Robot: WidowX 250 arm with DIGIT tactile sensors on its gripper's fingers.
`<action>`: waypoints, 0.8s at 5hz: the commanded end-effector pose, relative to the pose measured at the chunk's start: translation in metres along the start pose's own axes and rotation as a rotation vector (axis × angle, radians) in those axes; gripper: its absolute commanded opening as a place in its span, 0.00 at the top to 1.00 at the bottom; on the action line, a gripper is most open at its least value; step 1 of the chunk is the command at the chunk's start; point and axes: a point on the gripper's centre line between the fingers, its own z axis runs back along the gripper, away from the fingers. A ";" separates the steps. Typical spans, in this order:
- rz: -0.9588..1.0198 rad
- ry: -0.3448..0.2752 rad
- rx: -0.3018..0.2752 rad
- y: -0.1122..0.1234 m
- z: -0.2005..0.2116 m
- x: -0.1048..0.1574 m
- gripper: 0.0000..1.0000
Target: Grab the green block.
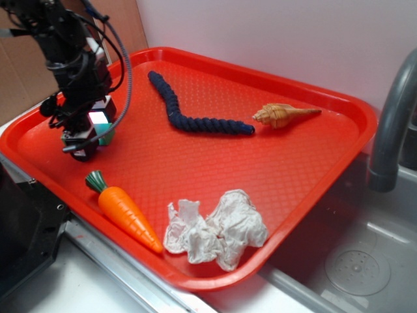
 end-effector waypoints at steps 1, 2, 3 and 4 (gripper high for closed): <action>0.492 -0.066 0.025 -0.001 0.087 0.039 1.00; 0.632 -0.088 0.015 -0.005 0.121 0.065 1.00; 0.689 -0.107 -0.042 -0.009 0.144 0.079 1.00; 0.785 -0.157 -0.009 -0.017 0.164 0.089 1.00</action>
